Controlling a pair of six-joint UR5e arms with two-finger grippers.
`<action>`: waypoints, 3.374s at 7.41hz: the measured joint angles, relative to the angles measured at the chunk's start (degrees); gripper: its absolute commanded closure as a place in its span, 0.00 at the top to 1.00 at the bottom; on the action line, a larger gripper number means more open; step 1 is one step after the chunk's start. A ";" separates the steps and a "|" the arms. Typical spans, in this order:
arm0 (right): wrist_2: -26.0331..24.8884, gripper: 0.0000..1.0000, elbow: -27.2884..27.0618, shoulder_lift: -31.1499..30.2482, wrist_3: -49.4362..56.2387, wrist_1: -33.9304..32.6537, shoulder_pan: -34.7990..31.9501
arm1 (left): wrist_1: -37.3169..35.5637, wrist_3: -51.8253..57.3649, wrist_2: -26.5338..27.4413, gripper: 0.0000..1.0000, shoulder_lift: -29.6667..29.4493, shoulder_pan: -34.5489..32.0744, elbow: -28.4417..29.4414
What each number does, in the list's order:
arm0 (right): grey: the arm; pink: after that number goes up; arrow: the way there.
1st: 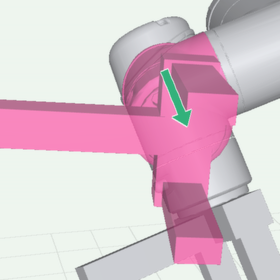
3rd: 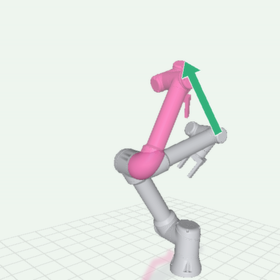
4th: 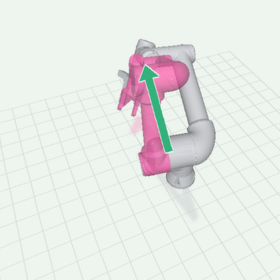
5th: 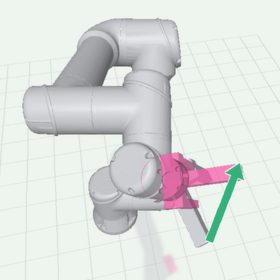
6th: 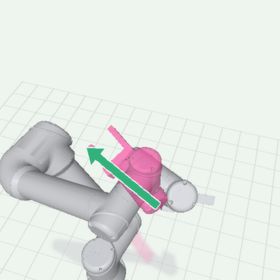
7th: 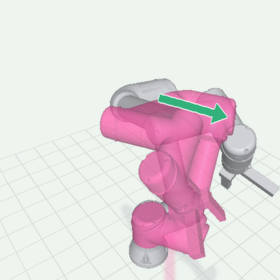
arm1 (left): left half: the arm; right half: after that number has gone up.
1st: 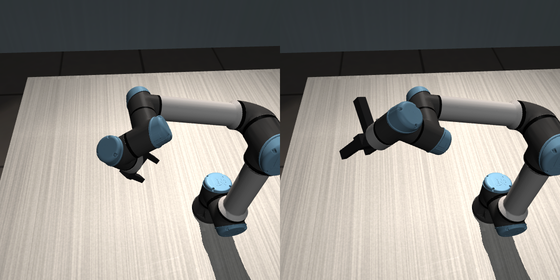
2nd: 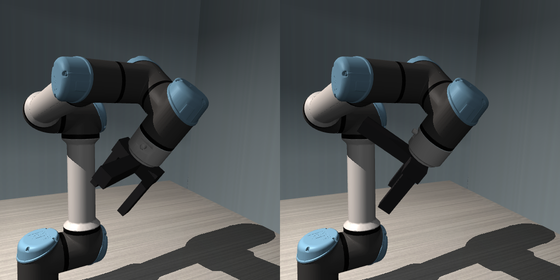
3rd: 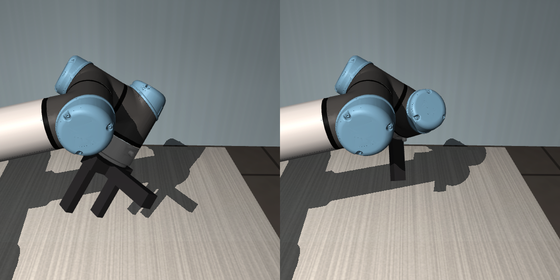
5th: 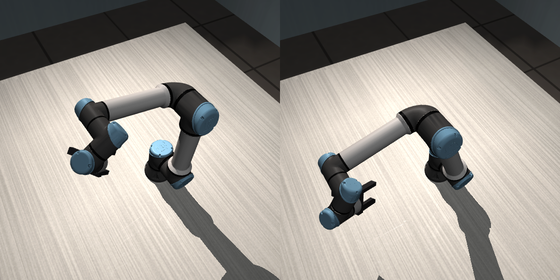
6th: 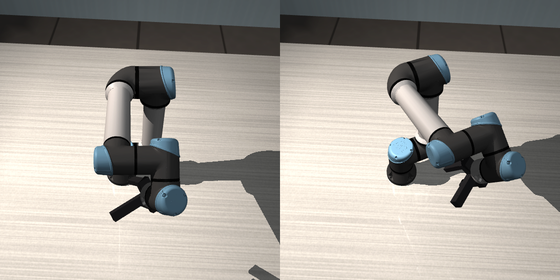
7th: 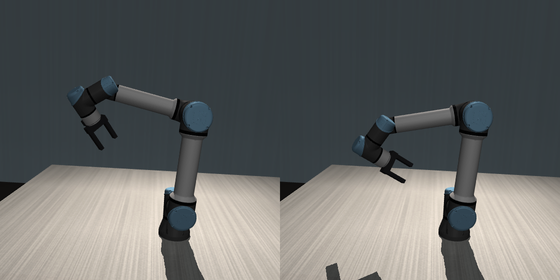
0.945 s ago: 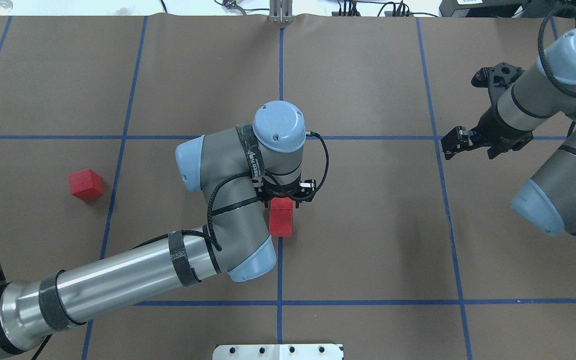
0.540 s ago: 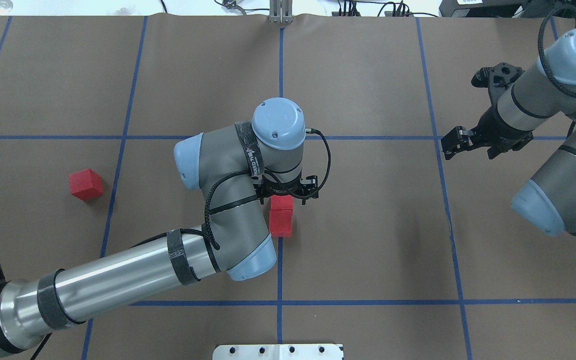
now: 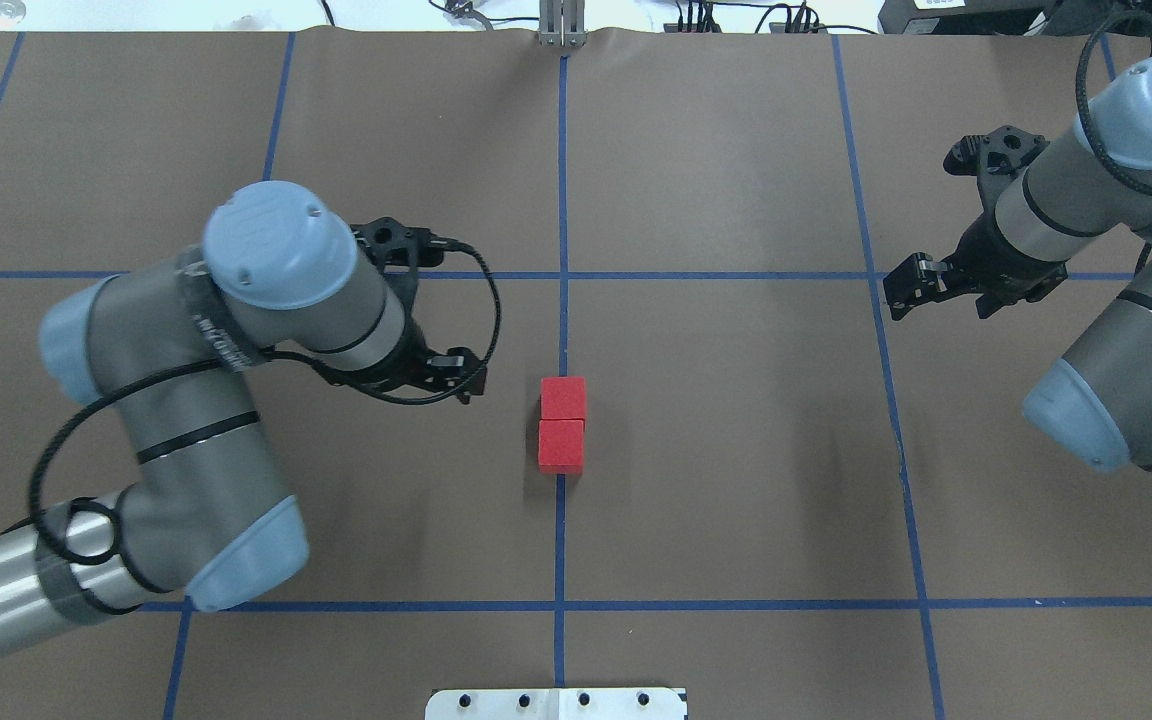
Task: Form red blocks into L shape at center
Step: 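Open the left gripper and swing it toward the remaining red cube, then lower the left gripper onto the remaining red cube and grasp it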
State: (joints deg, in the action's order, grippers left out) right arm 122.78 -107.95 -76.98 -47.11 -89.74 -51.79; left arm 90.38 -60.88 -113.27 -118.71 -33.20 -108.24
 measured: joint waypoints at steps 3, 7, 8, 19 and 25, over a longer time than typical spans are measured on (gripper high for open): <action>-0.19 0.99 0.06 0.04 -0.02 0.05 0.02 | 0.47 2.59 -2.36 1.00 16.06 -6.95 -7.22; -0.69 0.99 -0.40 0.08 -0.25 0.09 0.02 | 7.07 -12.01 -3.72 1.00 22.53 -12.95 -3.74; -0.76 0.99 -0.44 0.08 -0.26 0.09 0.02 | 14.35 -15.00 -3.67 1.00 24.11 -12.91 -0.75; -0.79 0.99 -0.54 0.08 -0.29 0.09 0.05 | 23.71 -15.96 -3.37 0.82 21.61 -12.38 10.37; -0.79 0.99 -0.65 0.24 -0.74 0.09 0.11 | 23.69 -11.61 -3.21 0.76 21.69 -12.92 10.99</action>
State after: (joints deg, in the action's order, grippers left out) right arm 121.99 -108.59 -76.75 -47.85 -89.65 -51.68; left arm 114.07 -72.49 -116.47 -97.02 -46.12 -97.25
